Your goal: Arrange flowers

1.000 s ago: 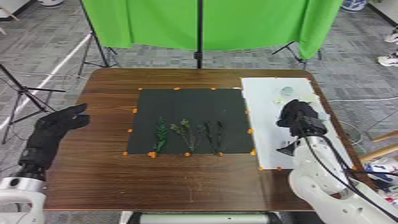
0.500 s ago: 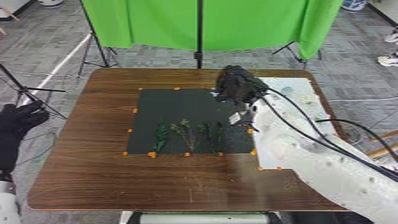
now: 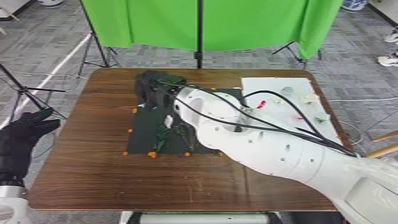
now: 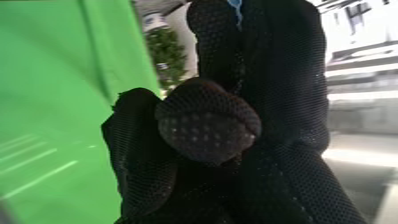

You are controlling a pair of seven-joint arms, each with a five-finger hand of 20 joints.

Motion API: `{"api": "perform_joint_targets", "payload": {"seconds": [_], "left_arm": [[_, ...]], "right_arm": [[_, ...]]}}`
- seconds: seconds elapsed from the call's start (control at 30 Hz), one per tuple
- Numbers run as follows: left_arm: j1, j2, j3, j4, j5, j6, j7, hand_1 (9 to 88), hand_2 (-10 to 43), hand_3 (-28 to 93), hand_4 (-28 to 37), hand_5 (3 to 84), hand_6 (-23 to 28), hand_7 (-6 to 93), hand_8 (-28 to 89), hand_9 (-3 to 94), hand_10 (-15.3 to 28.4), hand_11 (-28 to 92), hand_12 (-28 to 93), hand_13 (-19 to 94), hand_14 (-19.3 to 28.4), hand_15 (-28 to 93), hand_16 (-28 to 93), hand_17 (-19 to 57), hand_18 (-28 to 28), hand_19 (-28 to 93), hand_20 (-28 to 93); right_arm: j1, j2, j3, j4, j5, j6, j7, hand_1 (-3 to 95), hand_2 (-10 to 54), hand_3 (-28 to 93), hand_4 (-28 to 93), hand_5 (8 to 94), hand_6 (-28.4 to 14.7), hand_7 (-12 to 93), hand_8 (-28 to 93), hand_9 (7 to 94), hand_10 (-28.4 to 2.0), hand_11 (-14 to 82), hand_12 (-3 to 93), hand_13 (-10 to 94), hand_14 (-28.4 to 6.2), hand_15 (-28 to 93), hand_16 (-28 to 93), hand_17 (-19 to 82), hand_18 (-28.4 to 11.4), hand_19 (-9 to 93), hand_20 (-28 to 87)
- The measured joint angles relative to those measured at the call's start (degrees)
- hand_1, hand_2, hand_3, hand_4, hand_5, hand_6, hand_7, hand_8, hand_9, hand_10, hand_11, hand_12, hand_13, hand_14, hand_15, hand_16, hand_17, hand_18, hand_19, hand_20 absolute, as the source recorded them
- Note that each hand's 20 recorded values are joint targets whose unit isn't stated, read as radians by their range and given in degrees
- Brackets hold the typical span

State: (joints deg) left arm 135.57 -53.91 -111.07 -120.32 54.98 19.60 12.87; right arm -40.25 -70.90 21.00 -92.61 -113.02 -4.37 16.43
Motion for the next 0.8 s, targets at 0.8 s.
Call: {"api": "perform_joint_targets", "payload": {"seconds": [0.8], "left_arm": [[-2.07, -0.79, 4.24, -0.05, 2.72, -2.95, -0.68, 16.9, 18.4, 61, -28.3, 48.1, 10.3, 5.5, -6, 49.8, 17.1, 18, 11, 38, 18.7, 19, -3, 10.1, 11.9, 13, 16]], "right_arm": [[-2.60, -7.86, -2.40, 7.70, -5.82, -4.85, -0.76, 90.7, -9.0, -28, 48, 69.7, 0.2, 32, 9, 85.7, -9.4, 6.2, 38.4, 91, -0.5, 61, 33, 65, -11.7, 93, 55]]}}
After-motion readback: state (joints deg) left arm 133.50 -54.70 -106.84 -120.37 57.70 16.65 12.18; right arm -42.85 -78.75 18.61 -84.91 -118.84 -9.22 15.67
